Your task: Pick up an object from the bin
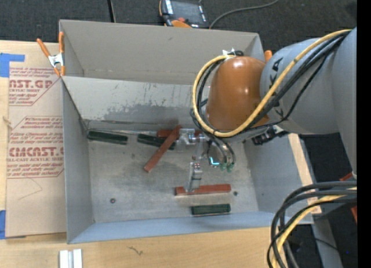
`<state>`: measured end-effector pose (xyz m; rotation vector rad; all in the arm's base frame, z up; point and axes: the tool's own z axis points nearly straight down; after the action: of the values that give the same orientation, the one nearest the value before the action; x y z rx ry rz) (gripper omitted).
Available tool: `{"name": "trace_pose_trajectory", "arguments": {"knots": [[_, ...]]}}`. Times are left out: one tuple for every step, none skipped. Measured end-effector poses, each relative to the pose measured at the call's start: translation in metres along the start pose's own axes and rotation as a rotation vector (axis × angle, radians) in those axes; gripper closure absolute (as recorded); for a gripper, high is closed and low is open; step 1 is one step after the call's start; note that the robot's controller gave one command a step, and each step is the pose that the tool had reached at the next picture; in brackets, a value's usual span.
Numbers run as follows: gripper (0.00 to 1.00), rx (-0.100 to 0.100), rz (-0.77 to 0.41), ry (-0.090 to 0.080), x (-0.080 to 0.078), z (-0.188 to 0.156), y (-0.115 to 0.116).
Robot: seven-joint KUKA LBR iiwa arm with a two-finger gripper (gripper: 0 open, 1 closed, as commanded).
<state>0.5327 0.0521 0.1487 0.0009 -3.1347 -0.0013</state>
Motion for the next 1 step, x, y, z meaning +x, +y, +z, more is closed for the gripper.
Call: {"name": "trace_pose_trajectory", "arguments": {"knots": [[0.0,0.002,-0.055,-0.002,0.0226,0.0827,-0.0529]]}}
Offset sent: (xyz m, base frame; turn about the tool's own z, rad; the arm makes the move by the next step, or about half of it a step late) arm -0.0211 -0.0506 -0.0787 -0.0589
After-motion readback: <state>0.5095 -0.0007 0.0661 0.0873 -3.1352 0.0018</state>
